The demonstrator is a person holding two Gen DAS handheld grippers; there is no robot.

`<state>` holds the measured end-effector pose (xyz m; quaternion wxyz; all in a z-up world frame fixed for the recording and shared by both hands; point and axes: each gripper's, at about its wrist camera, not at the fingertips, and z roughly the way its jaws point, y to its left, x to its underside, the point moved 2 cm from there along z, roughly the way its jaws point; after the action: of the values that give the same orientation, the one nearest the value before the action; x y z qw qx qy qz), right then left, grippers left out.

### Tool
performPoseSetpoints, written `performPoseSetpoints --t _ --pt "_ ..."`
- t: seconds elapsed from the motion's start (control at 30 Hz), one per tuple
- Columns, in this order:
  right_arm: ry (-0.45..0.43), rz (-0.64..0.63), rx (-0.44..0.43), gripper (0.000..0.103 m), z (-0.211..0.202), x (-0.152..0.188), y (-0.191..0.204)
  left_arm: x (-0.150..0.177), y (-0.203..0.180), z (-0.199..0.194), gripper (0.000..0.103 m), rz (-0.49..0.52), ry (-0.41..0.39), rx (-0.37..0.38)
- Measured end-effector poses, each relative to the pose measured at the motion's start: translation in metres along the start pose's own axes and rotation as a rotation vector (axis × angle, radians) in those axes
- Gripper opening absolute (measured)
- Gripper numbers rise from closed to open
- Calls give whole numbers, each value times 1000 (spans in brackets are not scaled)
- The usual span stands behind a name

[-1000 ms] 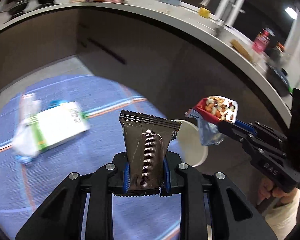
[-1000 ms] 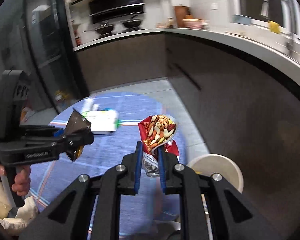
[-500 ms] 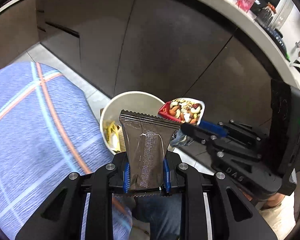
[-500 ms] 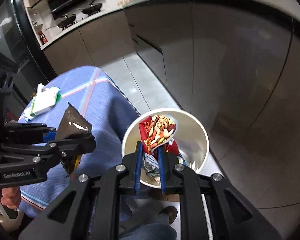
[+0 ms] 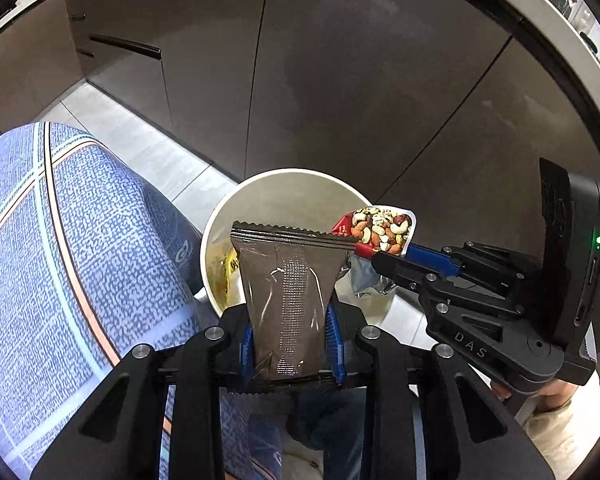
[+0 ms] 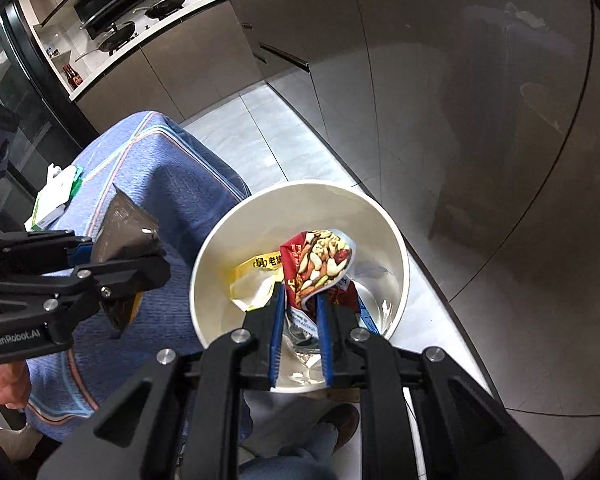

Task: Collect trash
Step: 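Carry the nut bag and brown wrapper over the white bin and release both, then move both tools back over the table toward the remaining trash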

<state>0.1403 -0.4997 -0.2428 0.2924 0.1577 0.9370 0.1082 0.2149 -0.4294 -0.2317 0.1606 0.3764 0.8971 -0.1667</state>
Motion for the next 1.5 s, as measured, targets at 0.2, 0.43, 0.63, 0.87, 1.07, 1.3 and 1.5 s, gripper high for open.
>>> performPoseSetpoints --t 0.2,0.43,0.63,0.87,1.07,1.3,1.5 --pt "-16 -41 -3 50 5 1 2 -6 1 3 50 -12 -21 -18" --pt "-27 -70 -26 68 -1 8 -4 -9 5 -10 75 -21 -62 -19" --pt "-36 -72 -26 87 -8 12 -3 -8 6 -28 95 -27 -117 -61" --pt "-43 -77 -26 100 -15 10 6 4 14 -46 95 -63 -115 -87" --pt "-50 -86 -22 100 -26 7 16 8 19 -64 95 -77 -130 -94" --pt "-68 -108 -11 100 -45 3 31 13 21 -89 95 -70 -158 -99" --pt "-94 -143 -14 100 -68 -3 54 25 37 -118 95 -91 -169 -118"
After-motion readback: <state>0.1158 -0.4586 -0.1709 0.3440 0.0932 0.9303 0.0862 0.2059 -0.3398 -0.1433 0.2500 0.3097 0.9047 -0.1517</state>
